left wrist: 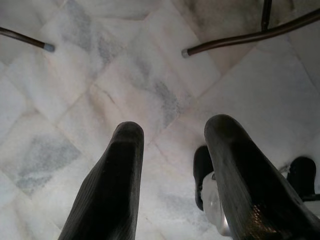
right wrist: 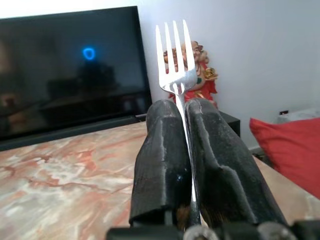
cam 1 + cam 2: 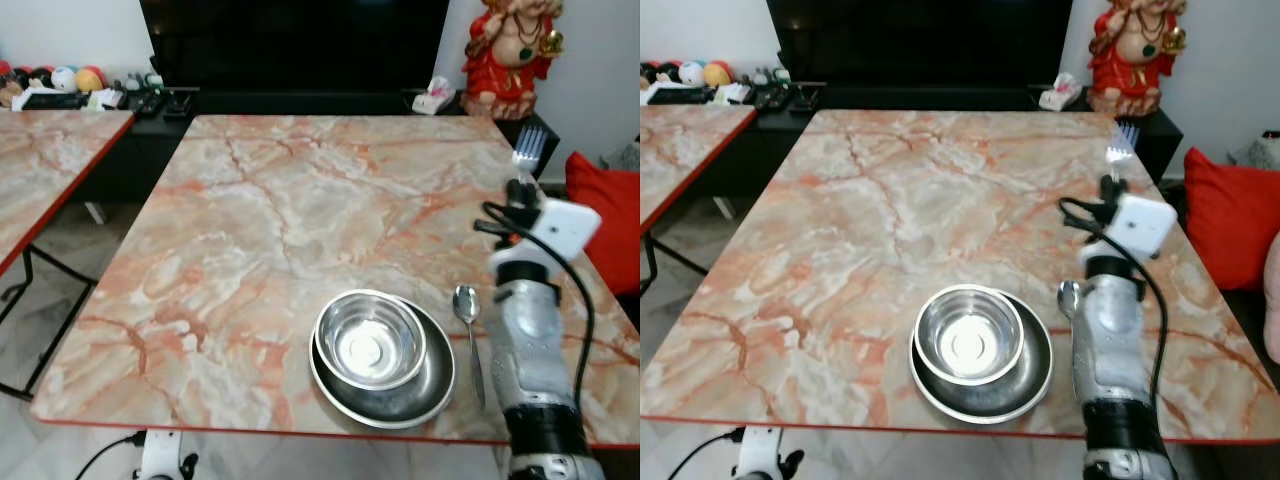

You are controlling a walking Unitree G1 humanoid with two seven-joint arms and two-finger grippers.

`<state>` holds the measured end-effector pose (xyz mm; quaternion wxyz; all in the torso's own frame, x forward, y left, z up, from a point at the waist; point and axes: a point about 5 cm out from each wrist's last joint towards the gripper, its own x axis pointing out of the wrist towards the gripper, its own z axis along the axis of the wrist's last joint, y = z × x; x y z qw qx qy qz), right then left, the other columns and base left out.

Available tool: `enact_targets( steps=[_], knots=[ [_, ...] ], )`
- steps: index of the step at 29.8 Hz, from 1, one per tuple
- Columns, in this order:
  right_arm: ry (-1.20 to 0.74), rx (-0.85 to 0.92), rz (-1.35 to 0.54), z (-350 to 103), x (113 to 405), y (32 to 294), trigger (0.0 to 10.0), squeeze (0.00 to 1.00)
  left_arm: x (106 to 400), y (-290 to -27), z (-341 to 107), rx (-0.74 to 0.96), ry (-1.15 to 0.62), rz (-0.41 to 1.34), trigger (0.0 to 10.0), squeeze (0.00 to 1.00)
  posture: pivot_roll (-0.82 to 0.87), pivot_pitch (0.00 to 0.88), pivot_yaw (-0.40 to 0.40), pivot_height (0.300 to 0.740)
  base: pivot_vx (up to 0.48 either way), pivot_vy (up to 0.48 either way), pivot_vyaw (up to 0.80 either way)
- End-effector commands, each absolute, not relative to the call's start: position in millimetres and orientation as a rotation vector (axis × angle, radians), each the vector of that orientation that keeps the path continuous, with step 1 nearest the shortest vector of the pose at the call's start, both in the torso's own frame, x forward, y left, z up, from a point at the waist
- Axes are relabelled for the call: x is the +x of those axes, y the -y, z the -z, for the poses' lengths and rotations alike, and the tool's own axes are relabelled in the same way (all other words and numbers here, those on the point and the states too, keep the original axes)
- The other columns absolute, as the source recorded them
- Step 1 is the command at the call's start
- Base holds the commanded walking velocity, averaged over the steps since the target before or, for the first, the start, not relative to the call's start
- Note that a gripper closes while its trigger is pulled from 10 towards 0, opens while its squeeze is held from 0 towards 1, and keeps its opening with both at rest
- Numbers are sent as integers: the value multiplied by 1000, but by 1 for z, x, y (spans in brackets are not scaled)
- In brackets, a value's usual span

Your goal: Setting the table

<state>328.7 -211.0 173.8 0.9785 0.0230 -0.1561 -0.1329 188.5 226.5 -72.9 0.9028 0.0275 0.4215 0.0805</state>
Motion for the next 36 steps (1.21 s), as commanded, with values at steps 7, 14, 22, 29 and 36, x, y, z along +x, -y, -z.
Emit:
enact_targets(
  steps=[7, 14, 22, 29, 36],
  knots=[
    [68, -135, 272, -154, 316, 242, 10000, 0, 183, -232, 75, 67, -891, -177, 10000, 0, 4, 0, -3, 740, 0, 0, 0],
    [-110, -108, 323, -134, 303, 258, 10000, 0, 183, -232, 75, 66, -892, -173, 10000, 0, -2, 0, -2, 740, 0, 0, 0],
    [-231, 19, 274, -118, 302, 248, 10000, 0, 183, -232, 75, 67, -893, -169, 10000, 0, 3, 0, -2, 740, 0, 0, 0],
    [-321, 61, 293, -96, 293, 247, 10000, 0, 184, -231, 74, 68, -893, -168, 10000, 0, 2, 0, -7, 740, 0, 0, 0],
    [-359, 38, 280, -86, 287, 246, 10000, 0, 184, -231, 74, 70, -893, -163, 10000, 0, -4, 0, -7, 740, 0, 0, 0]
  ],
)
